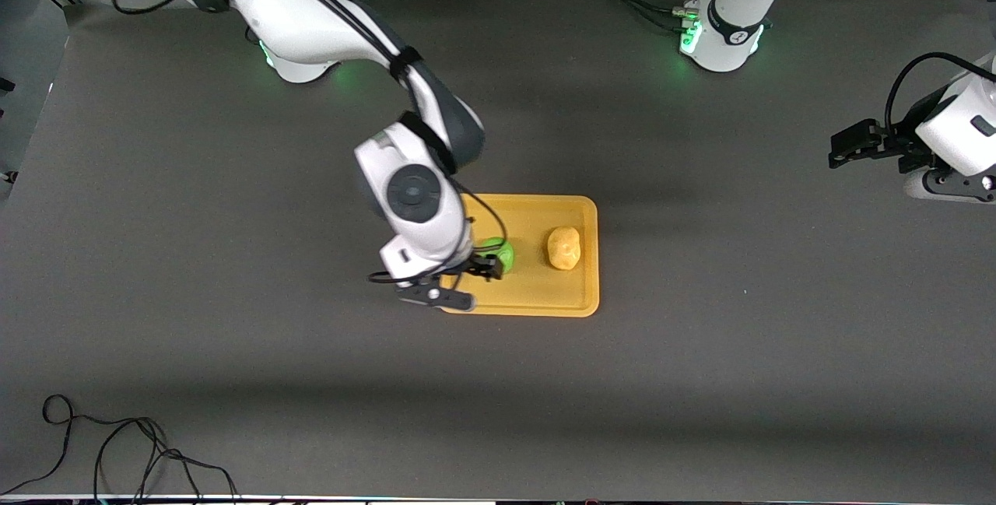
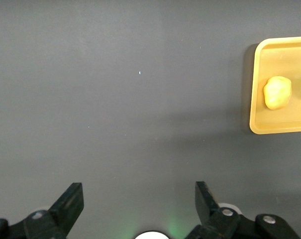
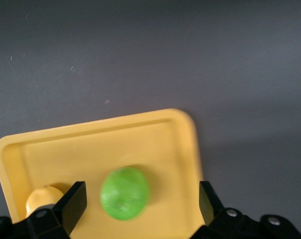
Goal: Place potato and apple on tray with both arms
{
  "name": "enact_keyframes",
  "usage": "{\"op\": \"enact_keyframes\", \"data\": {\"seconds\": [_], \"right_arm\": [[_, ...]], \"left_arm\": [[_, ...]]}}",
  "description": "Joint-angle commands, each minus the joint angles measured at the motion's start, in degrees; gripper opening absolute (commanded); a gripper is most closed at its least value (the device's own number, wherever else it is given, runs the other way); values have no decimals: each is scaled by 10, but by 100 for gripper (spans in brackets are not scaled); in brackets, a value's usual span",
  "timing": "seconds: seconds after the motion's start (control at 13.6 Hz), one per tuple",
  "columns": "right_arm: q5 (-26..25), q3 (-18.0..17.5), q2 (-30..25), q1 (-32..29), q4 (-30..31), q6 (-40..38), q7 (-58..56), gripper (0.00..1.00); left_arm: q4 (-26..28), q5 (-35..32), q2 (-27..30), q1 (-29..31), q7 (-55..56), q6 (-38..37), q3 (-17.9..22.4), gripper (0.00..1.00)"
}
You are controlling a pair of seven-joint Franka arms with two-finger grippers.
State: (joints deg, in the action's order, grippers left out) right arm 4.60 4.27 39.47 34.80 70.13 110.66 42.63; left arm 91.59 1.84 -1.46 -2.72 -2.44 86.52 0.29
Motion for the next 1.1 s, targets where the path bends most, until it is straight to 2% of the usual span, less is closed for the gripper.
{"op": "enact_keyframes", "data": {"seconds": [0.0, 0.22, 0.51, 0.59, 0.73, 0.81, 1.03], "right_arm": [[1, -5, -110, -56, 81, -33, -81, 100], [0, -2, -218, -109, 168, -48, -127, 100], [-8, 65, -334, -116, 266, -63, -204, 100], [-20, 65, -350, -138, 273, -63, -231, 100], [-28, 42, -370, -201, 270, -76, -340, 100], [-27, 36, -382, -224, 269, -93, -359, 100], [-40, 49, -411, -239, 265, -144, -370, 100]], "left_arm": [[-9, -2, -2, -7, -1, -1, 5, 100], [-9, -3, -2, -9, -1, 0, 4, 100], [-9, -3, -2, -8, -1, 1, 4, 100], [-10, -3, -2, -8, -1, 2, 4, 100], [-10, -3, -2, -8, -1, 2, 4, 100], [-10, -3, -2, -8, -2, 3, 4, 100], [-10, -3, -2, -8, -1, 3, 4, 100]]}}
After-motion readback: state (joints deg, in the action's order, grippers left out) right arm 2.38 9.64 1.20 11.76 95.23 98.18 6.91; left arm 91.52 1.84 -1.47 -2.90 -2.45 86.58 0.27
